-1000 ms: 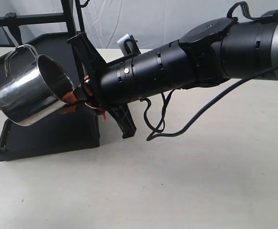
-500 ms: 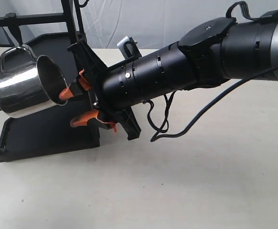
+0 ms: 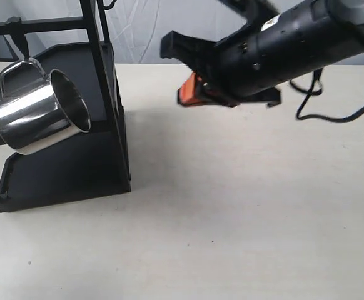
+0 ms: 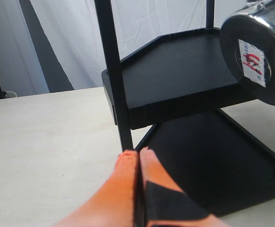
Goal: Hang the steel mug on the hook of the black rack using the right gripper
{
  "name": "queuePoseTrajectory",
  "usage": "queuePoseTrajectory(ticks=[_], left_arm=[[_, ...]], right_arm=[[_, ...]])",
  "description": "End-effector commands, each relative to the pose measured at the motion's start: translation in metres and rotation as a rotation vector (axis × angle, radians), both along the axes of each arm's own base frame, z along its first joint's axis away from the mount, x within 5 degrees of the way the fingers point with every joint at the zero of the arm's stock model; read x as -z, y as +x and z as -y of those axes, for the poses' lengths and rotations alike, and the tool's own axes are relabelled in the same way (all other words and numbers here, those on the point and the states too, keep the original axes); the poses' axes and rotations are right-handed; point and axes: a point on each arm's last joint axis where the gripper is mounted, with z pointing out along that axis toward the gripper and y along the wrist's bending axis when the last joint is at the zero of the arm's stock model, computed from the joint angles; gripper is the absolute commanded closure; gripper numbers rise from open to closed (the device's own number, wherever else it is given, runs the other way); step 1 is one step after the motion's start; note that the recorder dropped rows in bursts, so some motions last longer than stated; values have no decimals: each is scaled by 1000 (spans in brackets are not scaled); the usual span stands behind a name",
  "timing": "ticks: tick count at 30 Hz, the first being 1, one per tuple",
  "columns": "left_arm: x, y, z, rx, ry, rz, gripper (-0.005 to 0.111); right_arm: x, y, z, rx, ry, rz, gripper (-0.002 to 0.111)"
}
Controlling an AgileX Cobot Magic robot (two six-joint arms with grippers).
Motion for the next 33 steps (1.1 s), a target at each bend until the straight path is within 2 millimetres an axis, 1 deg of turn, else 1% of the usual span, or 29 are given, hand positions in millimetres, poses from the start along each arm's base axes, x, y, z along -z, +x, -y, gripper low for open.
queuePoseTrajectory(ticks=[1, 4, 7, 22, 26, 28, 29, 31, 33], left_arm=[[0, 0, 0, 6, -2, 2, 105], [0, 0, 0, 6, -2, 2, 105], [0, 0, 0, 6, -2, 2, 105], [0, 0, 0, 6, -2, 2, 105], [0, 0, 0, 6, -2, 2, 105], [0, 0, 0, 6, -2, 2, 105], [0, 0, 0, 6, -2, 2, 105], [0, 0, 0, 6, -2, 2, 105], [0, 0, 0, 5, 0, 2, 105]], right_arm=[[-31, -3, 32, -57, -266, 375, 108], [-42, -8, 45, -90, -397, 486, 108], [-47, -12, 51, -100, -452, 523, 108], [-48, -13, 52, -97, -456, 521, 108], [-49, -9, 57, -117, -555, 591, 108], [-50, -7, 61, -133, -634, 632, 108], [-52, -8, 65, -139, -678, 648, 108], [-56, -13, 71, -137, -711, 643, 108], [-65, -24, 77, -114, -683, 636, 108]])
